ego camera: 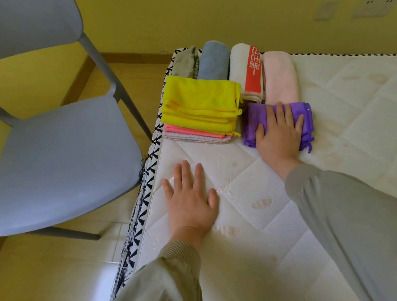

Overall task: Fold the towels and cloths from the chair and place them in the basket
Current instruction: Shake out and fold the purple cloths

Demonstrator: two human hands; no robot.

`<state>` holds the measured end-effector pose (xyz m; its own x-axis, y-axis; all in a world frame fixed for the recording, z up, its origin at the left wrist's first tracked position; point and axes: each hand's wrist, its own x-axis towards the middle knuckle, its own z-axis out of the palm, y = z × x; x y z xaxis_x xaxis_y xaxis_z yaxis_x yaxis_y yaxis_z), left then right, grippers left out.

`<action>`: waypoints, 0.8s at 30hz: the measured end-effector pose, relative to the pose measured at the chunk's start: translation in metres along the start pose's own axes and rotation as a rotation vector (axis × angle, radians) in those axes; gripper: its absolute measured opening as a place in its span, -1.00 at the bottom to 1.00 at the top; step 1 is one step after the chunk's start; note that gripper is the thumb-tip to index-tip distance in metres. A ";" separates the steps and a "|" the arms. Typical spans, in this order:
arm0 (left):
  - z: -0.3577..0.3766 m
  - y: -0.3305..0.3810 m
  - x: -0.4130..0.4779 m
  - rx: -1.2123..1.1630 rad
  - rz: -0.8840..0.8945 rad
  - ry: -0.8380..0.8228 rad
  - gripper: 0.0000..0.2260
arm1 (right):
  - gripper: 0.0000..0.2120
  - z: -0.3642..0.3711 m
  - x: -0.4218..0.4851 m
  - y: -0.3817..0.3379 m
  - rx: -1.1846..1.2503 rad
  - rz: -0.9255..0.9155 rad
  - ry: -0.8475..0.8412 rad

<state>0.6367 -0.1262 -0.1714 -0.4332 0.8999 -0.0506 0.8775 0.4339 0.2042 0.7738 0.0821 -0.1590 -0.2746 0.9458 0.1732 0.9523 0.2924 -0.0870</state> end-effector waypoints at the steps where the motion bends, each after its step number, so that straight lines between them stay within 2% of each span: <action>1: 0.000 0.000 0.000 -0.002 -0.001 0.003 -0.39 | -0.41 0.000 0.000 0.000 0.005 0.002 0.013; 5: 0.001 0.000 0.000 -0.019 0.001 0.017 -0.40 | -0.38 0.001 0.004 0.000 -0.015 -0.003 -0.013; 9: 0.000 -0.001 0.002 -0.012 0.007 0.002 -0.39 | -0.40 -0.007 0.010 -0.002 -0.022 -0.001 -0.119; 12: -0.004 -0.003 0.001 -0.035 0.007 -0.066 -0.39 | -0.42 -0.032 0.012 -0.003 -0.065 -0.042 -0.191; 18: -0.031 -0.018 0.009 -0.119 0.057 -0.304 -0.40 | -0.36 -0.066 -0.028 -0.015 -0.117 -0.148 -0.236; 21: -0.049 -0.029 0.004 -0.113 0.086 -0.347 -0.41 | -0.38 -0.076 -0.048 -0.027 -0.093 -0.164 -0.250; 24: -0.075 -0.033 -0.011 -0.089 0.050 -0.314 -0.40 | -0.39 -0.094 -0.068 -0.044 -0.057 -0.194 -0.259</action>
<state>0.5965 -0.1536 -0.1043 -0.2936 0.8954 -0.3348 0.8685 0.3962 0.2979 0.7631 -0.0087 -0.0752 -0.4694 0.8798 -0.0746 0.8828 0.4693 -0.0204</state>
